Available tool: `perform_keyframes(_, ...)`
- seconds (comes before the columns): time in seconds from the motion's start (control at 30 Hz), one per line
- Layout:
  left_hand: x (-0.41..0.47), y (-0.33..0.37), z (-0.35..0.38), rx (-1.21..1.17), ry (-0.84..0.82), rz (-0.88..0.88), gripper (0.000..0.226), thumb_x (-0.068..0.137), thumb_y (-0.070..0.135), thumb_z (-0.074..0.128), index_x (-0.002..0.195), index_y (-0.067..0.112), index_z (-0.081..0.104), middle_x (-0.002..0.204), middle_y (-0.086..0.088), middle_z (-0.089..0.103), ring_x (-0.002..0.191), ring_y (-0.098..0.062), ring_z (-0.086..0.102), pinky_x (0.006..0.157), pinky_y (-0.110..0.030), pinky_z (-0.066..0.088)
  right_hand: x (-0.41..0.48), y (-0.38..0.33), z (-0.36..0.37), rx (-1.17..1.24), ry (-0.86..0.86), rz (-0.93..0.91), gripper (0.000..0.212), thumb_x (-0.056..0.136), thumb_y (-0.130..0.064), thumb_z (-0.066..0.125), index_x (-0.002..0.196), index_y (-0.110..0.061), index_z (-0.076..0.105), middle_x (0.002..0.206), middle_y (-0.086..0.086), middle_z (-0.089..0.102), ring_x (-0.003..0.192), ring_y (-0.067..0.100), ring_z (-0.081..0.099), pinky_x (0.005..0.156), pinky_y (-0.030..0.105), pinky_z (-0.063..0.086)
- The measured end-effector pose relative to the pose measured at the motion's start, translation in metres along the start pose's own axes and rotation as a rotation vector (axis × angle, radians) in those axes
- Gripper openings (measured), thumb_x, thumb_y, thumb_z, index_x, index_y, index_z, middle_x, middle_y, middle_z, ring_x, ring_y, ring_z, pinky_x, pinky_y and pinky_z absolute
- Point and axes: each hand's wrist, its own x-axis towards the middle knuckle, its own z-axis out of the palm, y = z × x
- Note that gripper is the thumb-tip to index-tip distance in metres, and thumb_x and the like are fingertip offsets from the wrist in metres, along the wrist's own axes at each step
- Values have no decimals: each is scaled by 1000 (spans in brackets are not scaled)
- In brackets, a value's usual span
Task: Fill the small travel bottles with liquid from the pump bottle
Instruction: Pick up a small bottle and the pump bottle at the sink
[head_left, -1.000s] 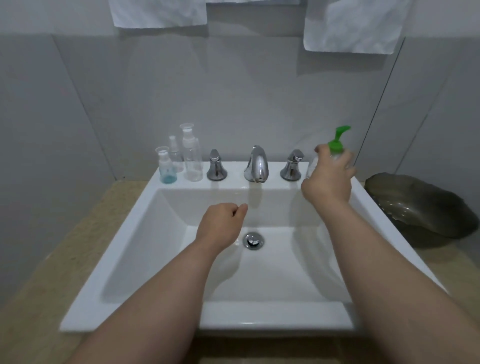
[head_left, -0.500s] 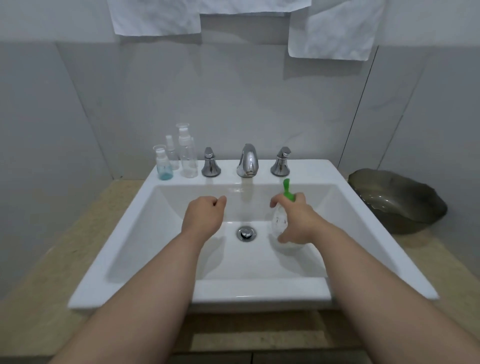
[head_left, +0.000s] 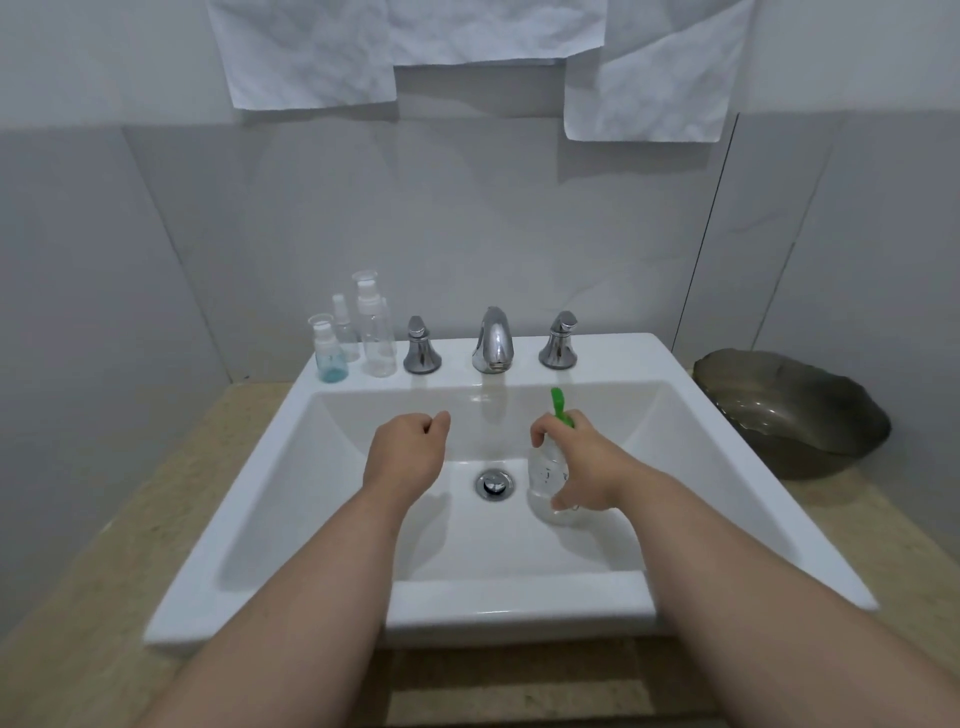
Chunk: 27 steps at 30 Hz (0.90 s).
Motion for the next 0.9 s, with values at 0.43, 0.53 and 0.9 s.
perform_keyframes(0.43,-3,9,2,-82,48,6,54,106,37,50,61,16,29,56,1,32,56,-20,32,53,-34,23,-15,-27,-10,326,256,-21,42,72,-65,69,104,-51,47,141,2,43,130,27,46,105,48,43)
perform_keyframes(0.53,-4,16,1,-117,153,-10,54,106,35,49,60,14,33,56,0,38,59,-23,37,52,-35,26,-10,-32,-13,203,446,84,44,76,-78,53,102,-46,37,125,-2,51,117,24,50,109,58,34)
perform_keyframes(0.9,50,68,-61,123,370,79,56,98,18,56,151,21,39,145,-16,45,120,-42,57,96,-44,43,19,-43,1,56,1055,-175,27,97,-41,45,107,-17,52,102,0,60,91,27,55,82,39,33)
